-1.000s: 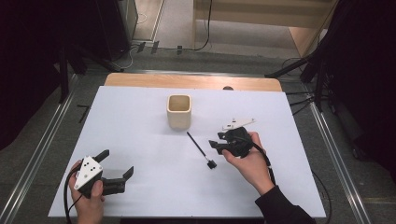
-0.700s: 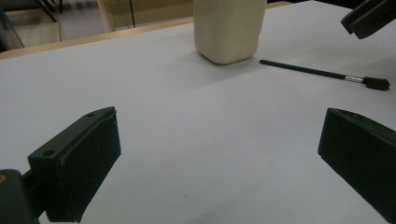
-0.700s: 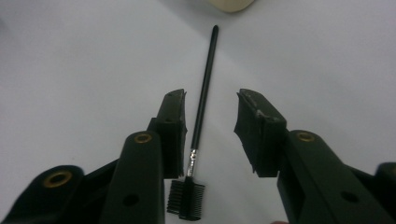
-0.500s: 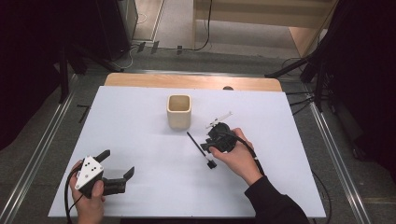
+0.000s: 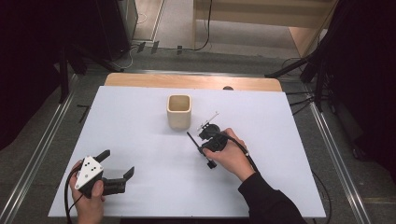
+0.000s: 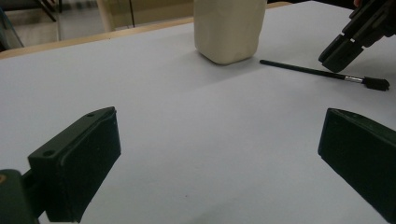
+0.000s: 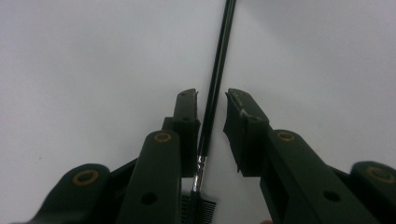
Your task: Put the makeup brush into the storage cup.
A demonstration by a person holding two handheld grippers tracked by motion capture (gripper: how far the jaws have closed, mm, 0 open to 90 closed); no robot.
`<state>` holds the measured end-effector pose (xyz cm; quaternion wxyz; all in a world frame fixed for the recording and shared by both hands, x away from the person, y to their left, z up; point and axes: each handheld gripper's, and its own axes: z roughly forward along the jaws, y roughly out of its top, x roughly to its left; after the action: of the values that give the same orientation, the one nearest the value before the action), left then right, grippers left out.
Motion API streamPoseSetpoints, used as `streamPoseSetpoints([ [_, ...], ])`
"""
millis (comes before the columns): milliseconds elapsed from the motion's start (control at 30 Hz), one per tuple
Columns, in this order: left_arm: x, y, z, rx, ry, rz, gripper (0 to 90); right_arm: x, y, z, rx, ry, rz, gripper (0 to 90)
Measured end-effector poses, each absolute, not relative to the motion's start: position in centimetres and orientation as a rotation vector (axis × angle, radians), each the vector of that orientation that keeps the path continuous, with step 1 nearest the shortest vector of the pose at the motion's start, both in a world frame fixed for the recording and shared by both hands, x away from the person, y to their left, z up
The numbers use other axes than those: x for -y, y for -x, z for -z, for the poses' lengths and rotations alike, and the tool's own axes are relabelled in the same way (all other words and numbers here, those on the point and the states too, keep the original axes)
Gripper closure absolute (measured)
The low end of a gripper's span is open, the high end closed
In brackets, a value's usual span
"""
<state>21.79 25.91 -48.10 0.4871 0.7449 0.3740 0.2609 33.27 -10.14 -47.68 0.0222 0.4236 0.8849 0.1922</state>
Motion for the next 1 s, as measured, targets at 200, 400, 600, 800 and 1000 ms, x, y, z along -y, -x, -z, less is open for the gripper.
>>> streamPoseSetpoints([
  [200, -25.8, -21.8, 48.1, -0.91, -1.812, -0.633, 0.0, 9.8, -33.1, 48.4, -2.722, -1.301, -0.541, 84.4],
  [400, -25.5, -22.0, 48.2, -0.912, -1.812, -0.612, 0.0, 9.9, -32.7, 48.4, -2.688, -1.312, -0.557, 87.3],
  [600, -24.9, -22.4, 48.3, -0.915, -1.819, -0.587, 0.0, 10.4, -32.3, 48.3, -2.637, -1.296, -0.653, 87.4],
  [800, -24.4, -23.0, 48.0, -0.909, -1.831, -0.565, 0.0, 11.5, -31.1, 46.7, -2.565, -1.285, -0.803, 87.4],
  [1000, -23.9, -23.8, 47.3, -0.918, -1.808, -0.56, 0.0, 12.5, -30.0, 45.9, -2.481, -1.272, -0.923, 87.4],
])
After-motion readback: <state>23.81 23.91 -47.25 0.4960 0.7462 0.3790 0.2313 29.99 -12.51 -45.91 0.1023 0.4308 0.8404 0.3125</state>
